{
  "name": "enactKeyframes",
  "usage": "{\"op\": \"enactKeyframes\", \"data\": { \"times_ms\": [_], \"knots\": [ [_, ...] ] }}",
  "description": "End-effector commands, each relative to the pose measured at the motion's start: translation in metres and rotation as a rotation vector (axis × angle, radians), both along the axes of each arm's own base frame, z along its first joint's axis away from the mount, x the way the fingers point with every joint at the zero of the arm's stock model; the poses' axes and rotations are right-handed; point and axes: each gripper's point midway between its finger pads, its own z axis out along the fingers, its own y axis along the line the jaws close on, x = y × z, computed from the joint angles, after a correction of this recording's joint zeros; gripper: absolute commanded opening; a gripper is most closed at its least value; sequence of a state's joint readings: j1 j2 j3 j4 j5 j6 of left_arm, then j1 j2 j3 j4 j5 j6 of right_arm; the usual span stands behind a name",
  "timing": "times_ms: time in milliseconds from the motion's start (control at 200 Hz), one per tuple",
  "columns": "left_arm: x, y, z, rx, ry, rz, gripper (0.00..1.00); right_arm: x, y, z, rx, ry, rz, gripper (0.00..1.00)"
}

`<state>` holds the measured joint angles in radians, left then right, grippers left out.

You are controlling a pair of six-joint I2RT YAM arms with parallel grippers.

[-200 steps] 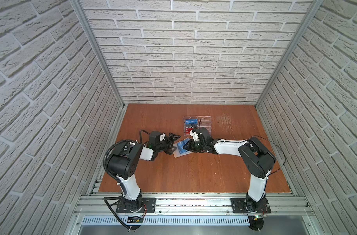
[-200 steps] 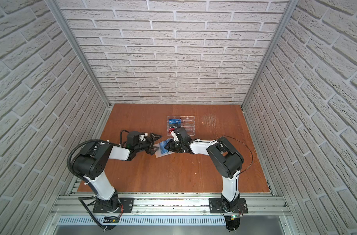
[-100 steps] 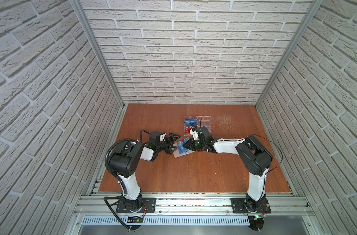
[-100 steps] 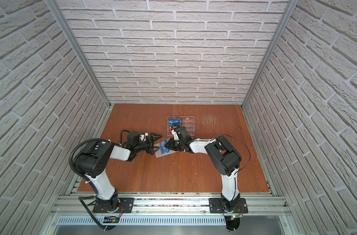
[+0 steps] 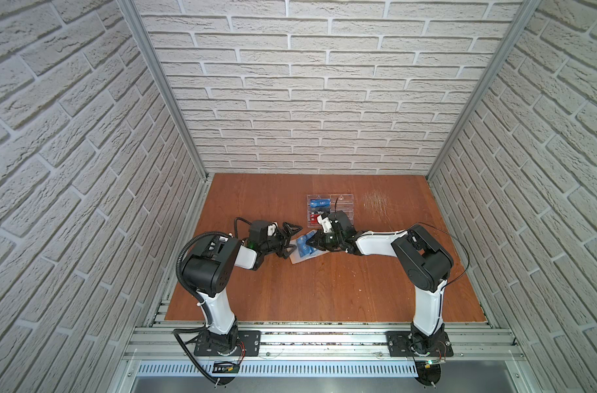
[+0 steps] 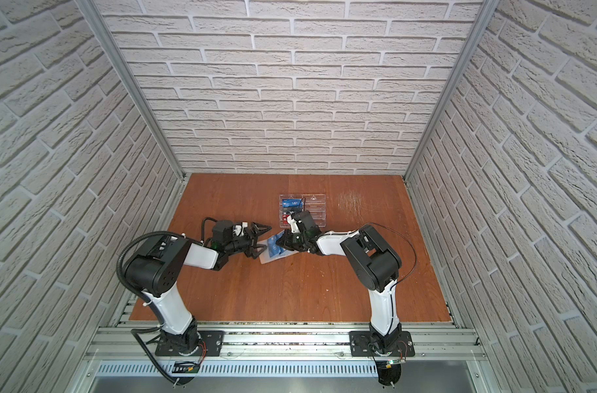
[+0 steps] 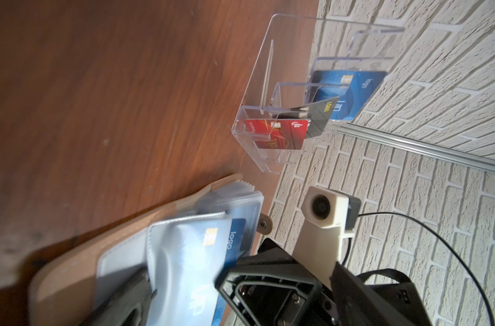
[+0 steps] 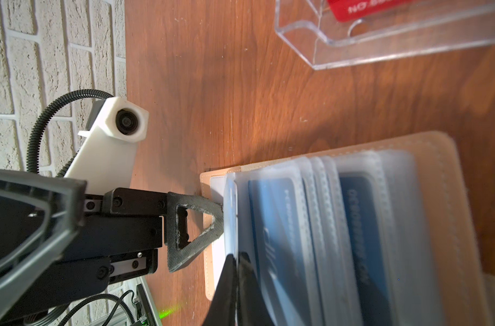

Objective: Take the credit cards out of the card holder
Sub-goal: Take out the credit card from the card slot.

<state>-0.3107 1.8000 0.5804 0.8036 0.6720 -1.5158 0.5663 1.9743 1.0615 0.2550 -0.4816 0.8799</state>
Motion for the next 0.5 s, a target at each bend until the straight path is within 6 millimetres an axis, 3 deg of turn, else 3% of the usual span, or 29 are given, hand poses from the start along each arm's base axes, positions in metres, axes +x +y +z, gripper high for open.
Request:
{"op": "enactKeyframes", "data": {
  "times_ms": [0, 495],
  "knots": [
    [-0.019, 0.006, -0.038, 0.057, 0.120, 0.005, 0.98, 0.012, 0.010, 0.024, 0.059, -0.075, 0.014, 0.06],
    [-0.022, 0.009, -0.044, 0.058, 0.132, 0.009, 0.98, 0.011, -0.005, 0.033, 0.033, -0.104, 0.007, 0.06]
  ]
}}
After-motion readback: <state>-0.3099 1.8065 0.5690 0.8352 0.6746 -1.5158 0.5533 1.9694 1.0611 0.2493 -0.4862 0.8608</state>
